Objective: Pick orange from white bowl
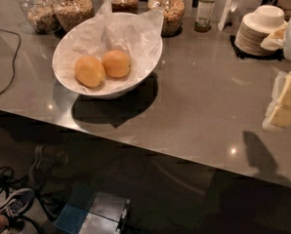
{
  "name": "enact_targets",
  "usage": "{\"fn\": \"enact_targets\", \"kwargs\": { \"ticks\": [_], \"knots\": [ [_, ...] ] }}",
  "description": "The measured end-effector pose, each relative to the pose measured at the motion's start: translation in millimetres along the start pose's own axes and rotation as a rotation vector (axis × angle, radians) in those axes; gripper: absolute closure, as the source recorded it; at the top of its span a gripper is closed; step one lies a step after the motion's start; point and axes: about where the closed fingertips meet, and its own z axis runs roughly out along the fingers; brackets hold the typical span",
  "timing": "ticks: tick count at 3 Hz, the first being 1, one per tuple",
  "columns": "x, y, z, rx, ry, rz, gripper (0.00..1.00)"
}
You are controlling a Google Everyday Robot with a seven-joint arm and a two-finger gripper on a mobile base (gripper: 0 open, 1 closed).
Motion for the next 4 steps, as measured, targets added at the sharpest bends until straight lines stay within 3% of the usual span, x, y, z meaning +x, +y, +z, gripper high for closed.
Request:
{"fn": "enact_targets", "kwargs": {
  "ticks": [1,2,4],
  "knots": [
    [-6,-7,1,0.014,-0.011,-0.009,0.0],
    [-33,-33,12,0.021,-0.06,-0.043,0.0],
    [-113,-69,40,-0.012,-0.216,-0.16,0.0]
  ]
}}
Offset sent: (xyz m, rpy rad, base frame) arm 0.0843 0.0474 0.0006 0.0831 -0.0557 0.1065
